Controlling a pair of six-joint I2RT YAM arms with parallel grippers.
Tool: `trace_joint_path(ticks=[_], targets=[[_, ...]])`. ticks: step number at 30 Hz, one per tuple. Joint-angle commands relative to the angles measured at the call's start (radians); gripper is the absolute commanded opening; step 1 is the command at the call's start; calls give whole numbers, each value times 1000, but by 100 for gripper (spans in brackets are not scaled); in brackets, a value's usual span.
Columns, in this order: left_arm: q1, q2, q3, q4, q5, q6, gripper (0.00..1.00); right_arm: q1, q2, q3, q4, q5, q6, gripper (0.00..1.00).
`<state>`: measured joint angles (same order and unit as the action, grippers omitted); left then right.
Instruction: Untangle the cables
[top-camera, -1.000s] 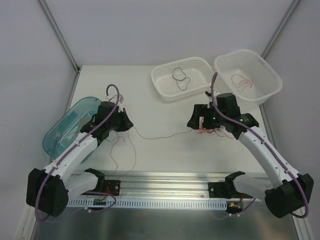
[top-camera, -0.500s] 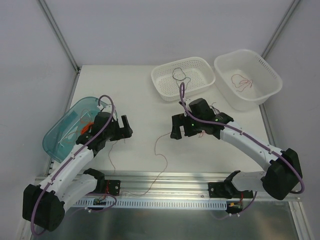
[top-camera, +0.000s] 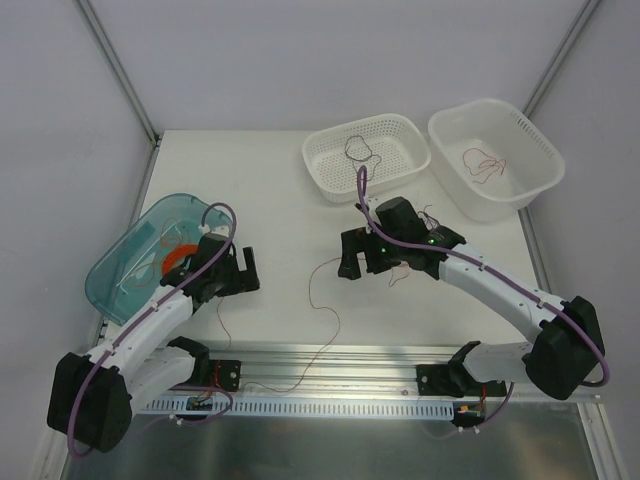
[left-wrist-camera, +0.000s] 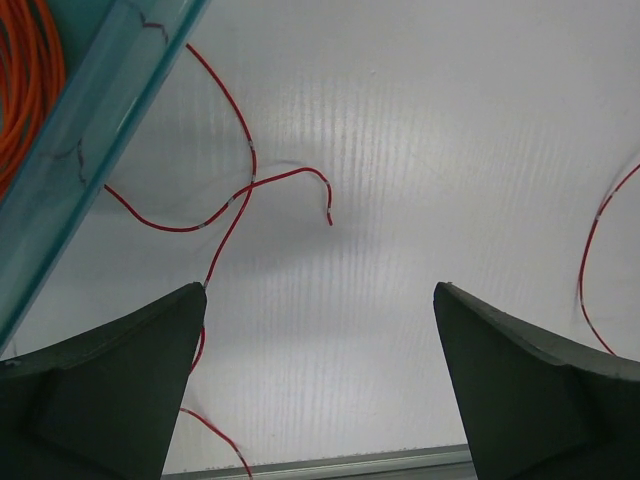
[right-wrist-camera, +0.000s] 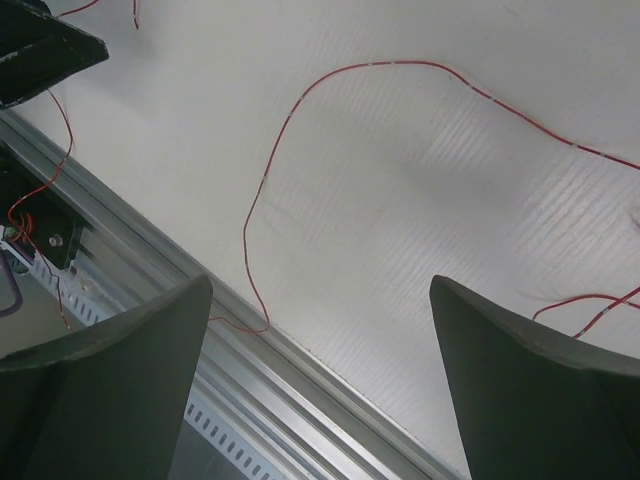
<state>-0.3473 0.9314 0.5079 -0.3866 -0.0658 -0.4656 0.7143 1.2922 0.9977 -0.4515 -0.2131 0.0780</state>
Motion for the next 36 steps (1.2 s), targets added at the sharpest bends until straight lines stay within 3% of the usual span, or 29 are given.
trace_joint_path(ticks=[1, 12, 18, 28, 34, 36], targets=[[-4, 38, 4, -24, -43, -19, 99, 5, -13, -13, 25, 4, 8, 95], [-7, 103, 50, -80, -83, -33, 99, 51, 7, -71, 99, -58, 106, 94], [-9, 49, 89, -147, -117, -18, 99, 100, 55, -71, 134, -74, 147, 93], [-9, 76, 52, -175, -100, -44, 99, 140, 139, -93, 162, -80, 169, 89], [-9, 145, 61, -170, -66, -48, 88, 154, 203, -108, 206, -109, 177, 81], [-9, 164, 61, -169, -48, -53, 81, 165, 228, -110, 221, -118, 177, 75]])
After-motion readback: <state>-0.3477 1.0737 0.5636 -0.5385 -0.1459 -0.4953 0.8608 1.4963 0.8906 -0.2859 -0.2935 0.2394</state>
